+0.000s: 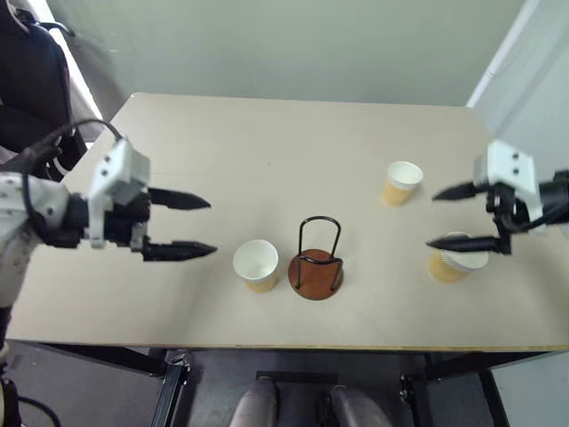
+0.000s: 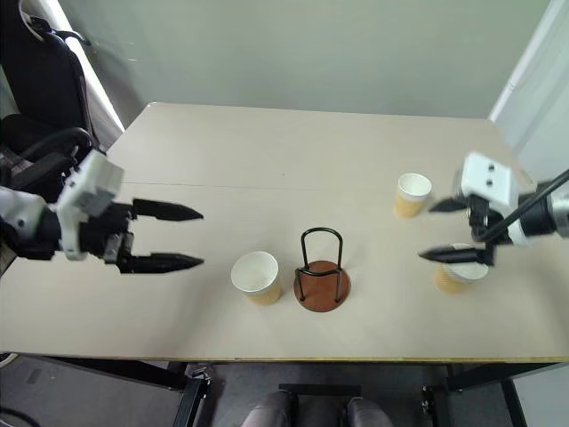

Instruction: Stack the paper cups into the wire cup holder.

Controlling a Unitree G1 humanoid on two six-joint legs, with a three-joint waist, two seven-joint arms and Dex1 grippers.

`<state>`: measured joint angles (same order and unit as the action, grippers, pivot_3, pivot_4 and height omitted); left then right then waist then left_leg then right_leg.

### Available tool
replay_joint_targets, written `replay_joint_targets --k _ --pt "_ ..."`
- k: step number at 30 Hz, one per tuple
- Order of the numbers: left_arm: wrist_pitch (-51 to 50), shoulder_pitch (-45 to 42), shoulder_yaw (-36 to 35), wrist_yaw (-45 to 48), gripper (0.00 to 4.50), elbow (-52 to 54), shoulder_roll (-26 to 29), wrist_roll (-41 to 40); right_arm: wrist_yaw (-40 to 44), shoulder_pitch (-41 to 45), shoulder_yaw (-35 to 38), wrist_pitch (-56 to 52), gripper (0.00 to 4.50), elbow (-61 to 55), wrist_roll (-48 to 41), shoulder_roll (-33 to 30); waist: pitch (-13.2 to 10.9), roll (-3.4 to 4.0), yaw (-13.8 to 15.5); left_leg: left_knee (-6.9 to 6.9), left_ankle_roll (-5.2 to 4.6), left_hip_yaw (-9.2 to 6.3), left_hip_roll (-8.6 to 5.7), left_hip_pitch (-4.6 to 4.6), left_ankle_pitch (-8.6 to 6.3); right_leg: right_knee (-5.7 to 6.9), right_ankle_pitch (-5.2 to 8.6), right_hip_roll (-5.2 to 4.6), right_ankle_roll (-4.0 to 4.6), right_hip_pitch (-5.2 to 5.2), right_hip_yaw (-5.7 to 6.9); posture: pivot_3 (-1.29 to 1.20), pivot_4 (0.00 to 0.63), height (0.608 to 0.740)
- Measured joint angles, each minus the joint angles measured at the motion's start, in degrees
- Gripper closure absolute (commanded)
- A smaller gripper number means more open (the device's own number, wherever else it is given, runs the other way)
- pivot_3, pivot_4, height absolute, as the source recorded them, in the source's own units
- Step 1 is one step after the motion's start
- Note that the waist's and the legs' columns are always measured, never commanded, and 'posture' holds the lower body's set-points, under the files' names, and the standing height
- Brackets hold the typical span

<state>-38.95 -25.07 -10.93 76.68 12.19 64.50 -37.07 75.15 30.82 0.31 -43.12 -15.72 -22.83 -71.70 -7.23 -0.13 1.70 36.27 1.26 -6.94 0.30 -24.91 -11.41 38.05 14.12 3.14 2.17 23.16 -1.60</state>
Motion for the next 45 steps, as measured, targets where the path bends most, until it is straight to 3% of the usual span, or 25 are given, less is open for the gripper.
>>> replay_joint_targets --k 6,15,25,28,38,39,45 --pt "3.4 0.61 0.27 -2.56 0.0 1.66 -3.88 0.45 -2.13 -5.94 -0.13 3.08 0.05 0.74 4.65 -2.06 -0.01 0.0 -0.36 0.04 -0.05 0.04 0.0 0.32 0.01 0.05 -0.08 0.01 -0.15 -0.26 -0.08 0.0 0.15 0.74" --pt "5.58 5.58 -2.74 -4.21 0.0 3.89 -4.8 0.06 -4.27 -8.24 -1.99 4.83 0.05 3.14 9.11 -1.9 -0.01 -0.01 -0.37 0.1 -0.18 0.04 -0.05 0.52 0.02 0.01 -0.02 0.0 -0.27 -0.49 -0.16 0.0 0.15 0.74" --pt "6.85 8.52 -3.8 -8.13 0.0 6.06 -6.33 0.12 -6.92 -8.02 -8.1 5.1 0.05 5.22 13.25 2.39 -0.01 -0.02 -0.35 0.11 -0.2 0.02 -0.06 0.66 0.01 -0.01 -0.03 0.01 -0.28 -0.66 -0.16 0.0 0.15 0.74" --pt "7.3 8.58 -3.8 -8.34 0.0 6.1 -6.36 0.15 -7.69 -8.33 -9.5 6.04 0.64 6.53 15.43 3.01 -0.01 -0.02 -0.35 0.11 -0.21 0.02 -0.07 0.66 0.01 -0.01 -0.04 0.0 -0.28 -0.66 -0.17 0.0 0.15 0.74" --pt "7.48 8.6 -3.84 -8.9 0.0 6.1 -6.36 0.08 -7.65 -7.71 -10.15 6.9 4.3 7.92 17.44 4.1 -0.02 -0.02 -0.37 0.09 -0.21 0.02 -0.07 0.66 0.0 -0.02 -0.04 0.0 -0.28 -0.66 -0.16 0.0 0.15 0.74" --pt "7.48 8.6 -3.91 -9.16 0.0 6.1 -6.37 0.06 -7.59 -7.62 -10.15 6.96 4.48 8.18 17.49 4.15 -0.02 -0.02 -0.37 0.09 -0.21 0.02 -0.07 0.67 0.0 -0.02 -0.04 0.0 -0.28 -0.66 -0.17 0.0 0.15 0.74" --pt "7.81 8.88 -4.99 -9.83 0.0 6.28 -7.54 -0.56 -4.49 -5.83 -9.6 7.66 4.48 8.38 15.46 4.13 -0.02 -0.01 -0.39 0.07 -0.2 0.03 -0.07 0.67 0.0 -0.02 -0.04 0.0 -0.28 -0.66 -0.16 0.0 0.15 0.74"
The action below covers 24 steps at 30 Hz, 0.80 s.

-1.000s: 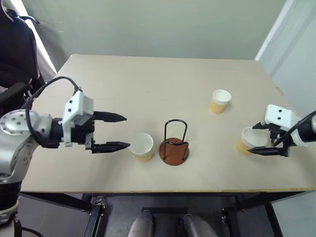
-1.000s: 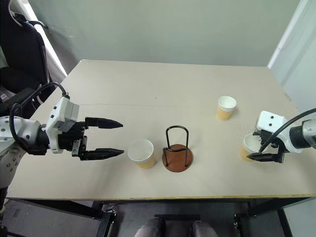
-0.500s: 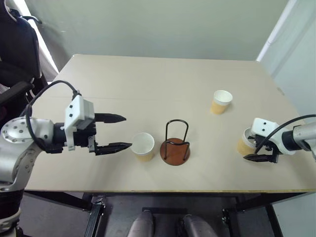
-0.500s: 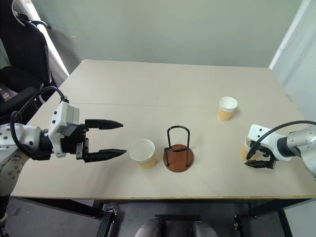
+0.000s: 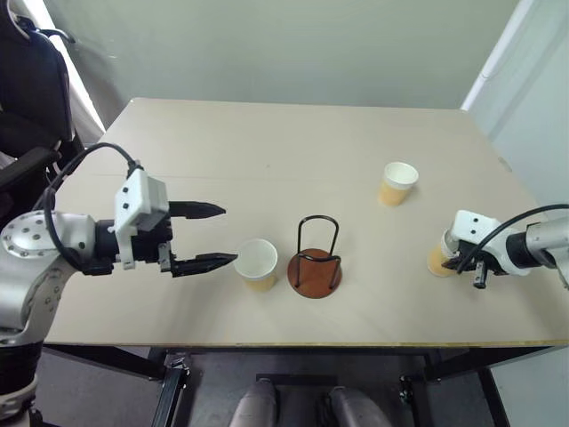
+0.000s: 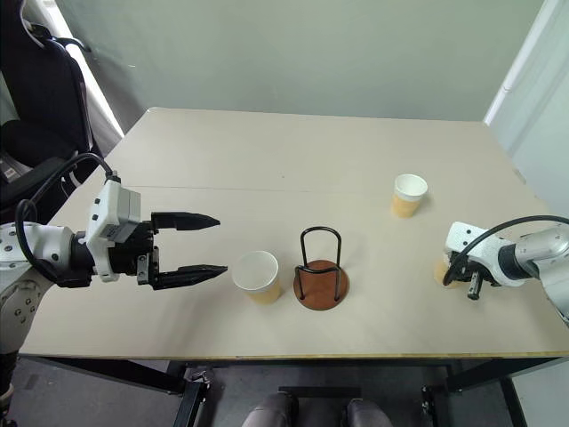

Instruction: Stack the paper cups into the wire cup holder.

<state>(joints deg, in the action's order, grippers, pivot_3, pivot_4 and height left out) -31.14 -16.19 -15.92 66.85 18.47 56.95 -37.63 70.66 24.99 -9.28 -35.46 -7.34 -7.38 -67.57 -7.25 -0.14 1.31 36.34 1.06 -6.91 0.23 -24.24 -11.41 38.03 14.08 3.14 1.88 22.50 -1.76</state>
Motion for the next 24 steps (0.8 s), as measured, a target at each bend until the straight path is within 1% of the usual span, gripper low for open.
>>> replay_joint_targets --k 3,6,9,11,14,17,18,20,24 --pt "0.61 0.86 -1.92 -0.29 0.0 0.53 -2.13 -2.01 2.51 2.91 2.16 -0.18 4.48 -0.31 -3.87 0.03 -0.02 0.03 -0.02 0.0 0.0 0.02 -0.03 -0.01 0.0 -0.01 0.01 -0.01 -0.01 0.01 -0.02 0.0 0.15 0.74" --pt "0.78 3.09 -3.66 -0.55 0.0 1.62 -3.29 -3.93 3.94 8.53 5.86 -1.96 4.48 -1.15 -8.81 0.7 -0.01 0.02 -0.09 -0.02 0.0 0.02 -0.03 0.0 0.0 -0.03 0.02 0.0 -0.03 0.0 -0.02 0.0 0.15 0.74" --pt "0.76 5.81 -5.51 -0.43 0.0 2.41 -3.33 -5.61 4.78 16.08 8.7 -5.35 4.48 -2.68 -15.16 3.63 -0.01 0.02 -0.36 -0.08 0.0 0.01 -0.02 0.05 0.01 -0.03 0.04 0.02 -0.01 0.0 -0.03 0.0 0.15 0.74" --pt "0.81 6.54 -5.91 -0.38 0.0 2.84 -3.33 -5.72 4.77 18.62 8.94 -6.74 4.48 -3.33 -17.32 4.64 -0.01 0.02 -0.37 -0.1 0.0 -0.02 -0.03 0.06 0.02 -0.04 0.06 0.02 -0.01 -0.01 -0.03 0.0 0.15 0.74" --pt "1.32 7.93 -5.96 -0.36 0.0 2.95 -3.32 -5.55 3.89 24.98 8.85 -9.77 4.48 -4.84 -21.44 10.04 -0.02 0.03 -0.52 -0.12 -0.02 -0.03 -0.02 0.1 0.04 -0.02 0.07 0.03 0.03 -0.01 -0.04 0.0 0.15 0.74" --pt "2.0 8.83 -5.77 -0.49 0.0 2.98 -3.38 -5.14 1.54 29.05 6.88 -13.3 4.48 -7.27 -23.91 15.81 -0.02 0.02 -0.62 -0.14 -0.03 -0.09 0.0 0.12 0.05 -0.02 0.08 0.04 0.08 -0.01 -0.03 0.0 0.15 0.74" --pt "2.16 8.91 -5.74 -0.65 0.0 2.99 -3.38 -4.96 0.49 29.91 4.96 -14.42 4.48 -8.59 -24.16 18.32 -0.01 0.02 -0.64 -0.15 -0.03 -0.1 0.0 0.14 0.05 -0.01 0.09 0.04 0.12 -0.01 -0.02 0.0 0.15 0.74" --pt "2.32 8.93 -5.7 -0.74 0.0 3.05 -3.38 -4.82 -0.5 30.04 1.26 -15.54 4.48 -10.63 -24.67 21.36 -0.03 0.04 -0.53 -0.16 -0.03 -0.13 -0.01 0.1 0.05 -0.02 0.09 0.04 0.13 0.0 0.0 0.0 0.15 0.74" --pt "2.34 10.35 -5.71 -0.92 0.0 3.1 -3.28 -4.38 -1.21 29.73 -2.69 -16.93 4.48 -13.73 -25.01 22.66 -0.03 0.05 -0.32 -0.13 -0.07 -0.14 -0.06 -0.02 0.01 -0.09 0.08 0.0 0.14 0.04 0.0 0.0 0.15 0.74"
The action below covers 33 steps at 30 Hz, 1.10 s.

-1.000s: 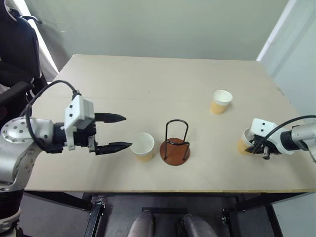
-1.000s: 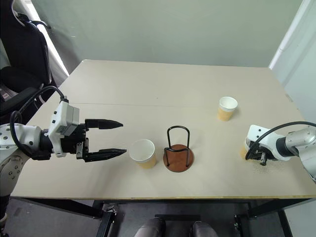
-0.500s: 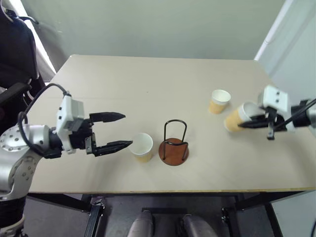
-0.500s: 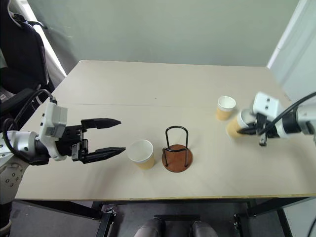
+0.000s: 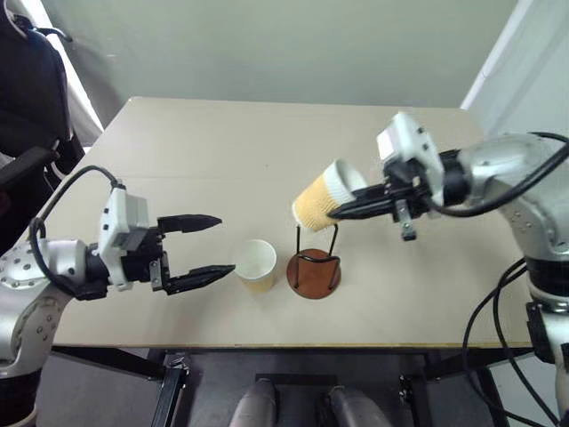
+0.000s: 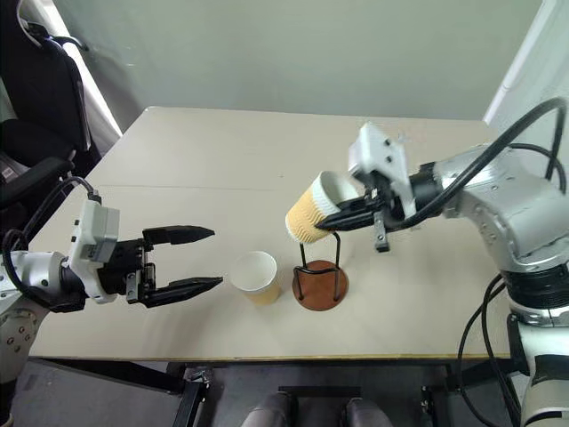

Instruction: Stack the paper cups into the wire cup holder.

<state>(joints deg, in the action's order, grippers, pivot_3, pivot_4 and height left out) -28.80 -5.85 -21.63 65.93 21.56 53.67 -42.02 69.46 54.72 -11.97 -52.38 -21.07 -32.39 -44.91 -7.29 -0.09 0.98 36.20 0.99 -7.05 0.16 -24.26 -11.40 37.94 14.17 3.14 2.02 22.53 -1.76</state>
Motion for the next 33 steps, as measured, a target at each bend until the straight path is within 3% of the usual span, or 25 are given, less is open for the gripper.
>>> replay_joint_targets --k 9,26,29,33 --pt "-0.24 1.15 -0.18 -1.03 0.0 1.69 0.5 0.01 -0.5 -1.71 -4.66 0.22 4.48 -1.55 1.49 -0.27 0.01 -0.01 -0.13 -0.01 0.03 0.0 0.02 0.07 -0.01 0.06 -0.02 0.01 0.1 0.0 0.02 0.0 0.15 0.74" --pt "-1.6 1.75 -0.43 -1.73 0.0 2.19 1.64 -0.22 -0.76 -1.95 -6.25 2.1 4.48 -0.31 4.99 0.37 0.0 -0.01 -0.15 -0.04 0.12 0.0 0.03 0.08 -0.08 0.06 0.01 0.01 0.17 0.02 0.02 0.0 0.15 0.74" --pt "-1.73 1.63 -0.43 -2.11 0.0 2.19 1.75 -0.22 -0.65 -2.43 -7.11 3.68 3.92 0.27 6.53 0.05 0.0 -0.01 -0.14 -0.04 0.12 -0.01 0.03 0.08 -0.08 0.06 0.01 0.0 0.17 0.02 0.03 0.0 0.15 0.74" --pt "-2.29 1.63 -0.42 -2.29 0.0 2.19 2.18 -0.22 -0.28 -2.54 -7.19 4.71 2.55 0.59 7.5 -0.5 0.0 -0.01 -0.16 -0.06 0.13 -0.01 0.03 0.08 -0.08 0.06 0.01 0.01 0.17 0.03 0.03 0.0 0.15 0.74"
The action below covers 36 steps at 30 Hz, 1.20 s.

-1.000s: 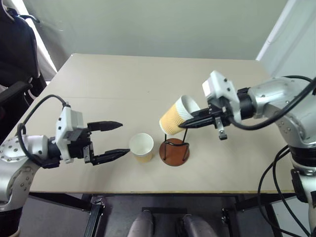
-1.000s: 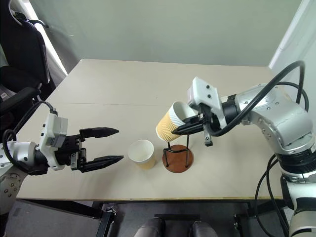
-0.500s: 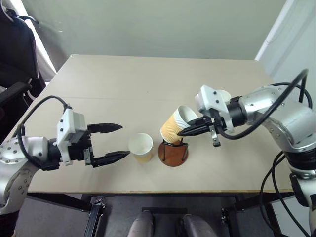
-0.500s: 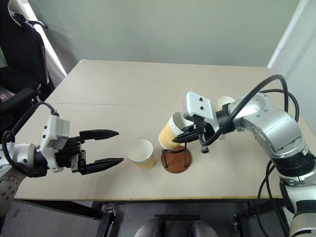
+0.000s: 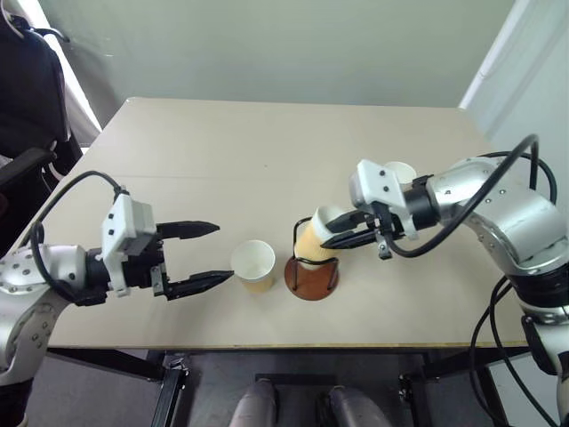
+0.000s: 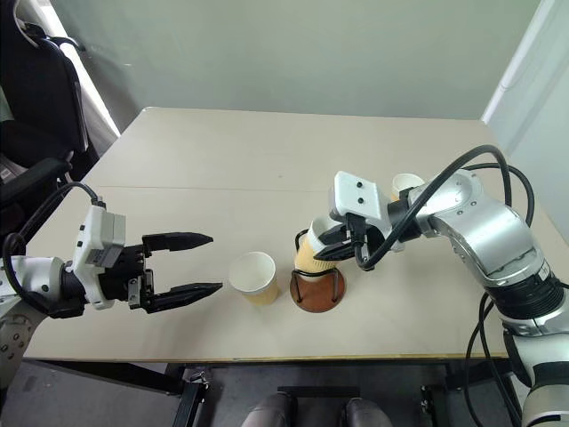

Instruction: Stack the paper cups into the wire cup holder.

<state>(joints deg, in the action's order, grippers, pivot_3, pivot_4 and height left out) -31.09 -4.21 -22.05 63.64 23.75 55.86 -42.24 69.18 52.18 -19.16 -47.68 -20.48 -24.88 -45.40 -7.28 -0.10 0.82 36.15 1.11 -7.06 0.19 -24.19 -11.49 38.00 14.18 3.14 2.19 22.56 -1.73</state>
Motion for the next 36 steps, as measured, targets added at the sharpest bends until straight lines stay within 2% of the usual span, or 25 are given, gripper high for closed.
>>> replay_joint_targets --k 7,10,14,19,23,31,33,36 --pt "-0.37 -0.01 0.01 -0.05 0.0 0.0 0.49 -0.02 0.99 0.16 0.32 1.36 0.03 1.74 0.31 -0.05 0.0 0.0 0.0 -0.02 0.01 0.0 0.0 -0.01 -0.01 -0.01 0.01 0.0 0.01 0.0 0.01 0.0 0.15 0.74" --pt "-0.73 -0.02 0.0 -0.12 0.0 0.02 0.61 -0.12 -0.38 3.52 2.35 5.32 0.03 13.32 2.55 -0.22 -0.01 0.01 0.06 0.0 0.02 -0.01 0.0 -0.01 0.01 0.0 -0.04 -0.02 0.07 0.03 -0.01 0.0 0.15 0.74" --pt "-1.3 0.59 -0.31 -0.06 0.0 0.35 1.05 -0.27 -7.35 12.56 3.36 14.69 0.03 37.87 12.95 -0.19 0.0 0.01 0.26 -0.04 0.05 -0.09 0.0 0.05 0.02 0.04 -0.13 -0.03 0.2 0.07 0.02 0.0 0.15 0.74" --pt "-1.47 1.11 -0.51 -0.11 0.0 0.92 1.08 -0.27 -10.43 15.32 1.33 26.18 0.03 61.04 22.81 3.83 -0.06 0.1 0.29 -0.18 0.24 -0.08 0.06 -0.04 -0.1 0.13 -0.12 -0.02 0.36 0.29 0.07 0.0 0.15 0.74" --pt "-1.78 1.51 -0.64 -0.24 0.0 1.17 1.13 -0.29 -10.14 16.52 0.43 31.67 0.03 69.72 26.83 6.51 -0.12 0.2 0.22 -0.24 0.31 -0.02 0.1 -0.43 -0.14 0.15 -0.12 -0.01 0.37 0.77 0.09 0.0 0.15 0.74" --pt "-2.36 2.18 -1.84 -1.53 0.0 1.94 1.16 -0.52 -16.35 20.11 0.25 37.91 0.03 84.19 33.81 12.27 -0.13 0.22 0.18 -0.19 0.34 -0.01 0.14 -0.49 -0.2 0.07 -0.14 -0.01 0.4 0.76 0.11 0.0 0.15 0.74" --pt "-2.52 2.47 -2.08 -1.53 0.0 2.13 1.21 -0.53 -16.37 20.25 0.25 39.0 0.39 85.73 34.83 12.8 -0.14 0.23 0.34 -0.17 0.35 -0.01 0.15 -0.5 -0.19 0.11 -0.15 -0.01 0.42 0.75 0.14 0.0 0.15 0.74" --pt "-2.79 2.78 -2.13 -1.64 0.0 2.18 1.22 -0.54 -16.44 20.59 0.26 40.45 1.31 86.95 35.95 13.3 -0.14 0.23 0.39 -0.15 0.38 -0.01 0.17 -0.48 -0.18 0.15 -0.18 -0.01 0.48 0.74 0.16 0.0 0.15 0.74"
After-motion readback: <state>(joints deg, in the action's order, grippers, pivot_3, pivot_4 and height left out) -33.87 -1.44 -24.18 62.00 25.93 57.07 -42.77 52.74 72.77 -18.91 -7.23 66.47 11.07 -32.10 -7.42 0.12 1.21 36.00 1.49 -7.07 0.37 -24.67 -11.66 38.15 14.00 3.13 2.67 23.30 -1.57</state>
